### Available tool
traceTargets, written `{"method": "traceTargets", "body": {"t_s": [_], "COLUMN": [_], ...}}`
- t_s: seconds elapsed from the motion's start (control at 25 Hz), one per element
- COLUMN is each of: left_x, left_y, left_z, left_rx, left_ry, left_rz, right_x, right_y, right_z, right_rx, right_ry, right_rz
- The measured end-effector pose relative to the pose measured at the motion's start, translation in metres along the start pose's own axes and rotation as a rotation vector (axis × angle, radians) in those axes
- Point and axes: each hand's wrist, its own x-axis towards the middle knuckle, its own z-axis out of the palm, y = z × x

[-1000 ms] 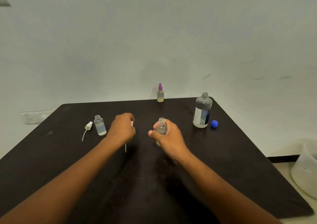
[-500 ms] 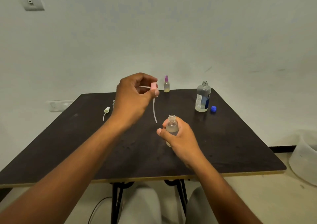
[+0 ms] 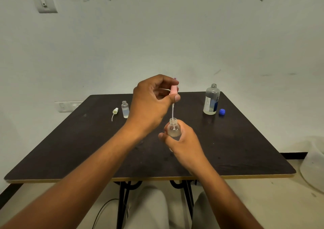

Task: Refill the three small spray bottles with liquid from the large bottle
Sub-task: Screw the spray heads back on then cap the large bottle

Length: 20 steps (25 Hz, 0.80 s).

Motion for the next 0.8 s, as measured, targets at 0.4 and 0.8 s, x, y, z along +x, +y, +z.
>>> {"method": "traceTargets", "body": {"t_s": [0.4, 0.8], "left_x": [-0.039, -0.046], "left_y": [-0.018, -0.02], "left_z": [0.006, 0.004], "left_rx": [-0.033, -0.027], "left_ry": [0.015, 0.068], "left_rz": [-0.063, -0.081], "right_x": [0.001, -0.006], "right_y": [-0.01, -0.013], "right_z": [-0.001, 0.003], "right_rx": [0.077, 0.055], "right_ry": [-0.038, -0.037], "right_rz": [0.002, 0.009]}}
